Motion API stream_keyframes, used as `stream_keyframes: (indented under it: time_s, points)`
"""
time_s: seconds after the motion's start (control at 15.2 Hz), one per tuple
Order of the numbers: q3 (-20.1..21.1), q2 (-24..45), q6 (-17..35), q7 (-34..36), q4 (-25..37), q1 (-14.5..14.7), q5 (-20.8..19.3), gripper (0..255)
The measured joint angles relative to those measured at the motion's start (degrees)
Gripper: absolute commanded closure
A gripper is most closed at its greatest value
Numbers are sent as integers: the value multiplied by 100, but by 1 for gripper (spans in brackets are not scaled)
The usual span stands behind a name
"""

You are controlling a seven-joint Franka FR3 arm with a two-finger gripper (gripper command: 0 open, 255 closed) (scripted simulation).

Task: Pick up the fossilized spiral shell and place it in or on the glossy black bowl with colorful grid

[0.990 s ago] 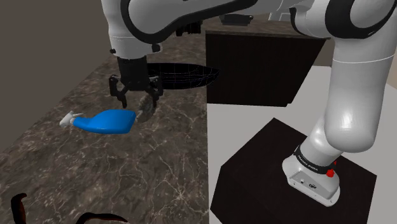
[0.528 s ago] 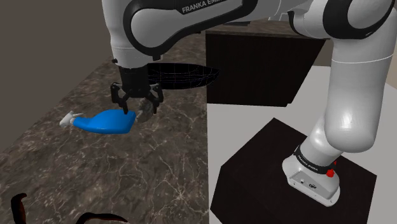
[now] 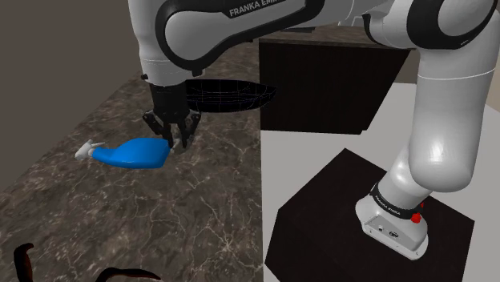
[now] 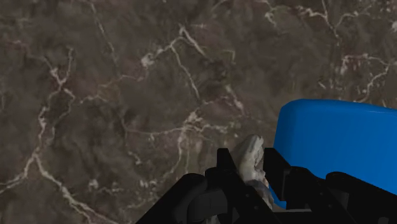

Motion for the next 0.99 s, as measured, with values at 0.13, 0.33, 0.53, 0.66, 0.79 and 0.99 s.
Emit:
stream_keyframes:
  time_s: [0.13, 0.33, 0.53, 0.66, 0.79, 0.99]
  points:
    - [1, 0, -1, 1, 0, 1, 0, 255]
    - [1, 1, -3, 0, 3, 2, 0, 255]
    - [4, -15, -33, -1, 15, -4, 9, 255]
    - [12, -30, -146, 8, 116, 5, 17, 255]
    - [22, -67, -270, 8, 210, 1, 37, 255]
    - [27, -53, -518, 15, 474, 25, 33, 255]
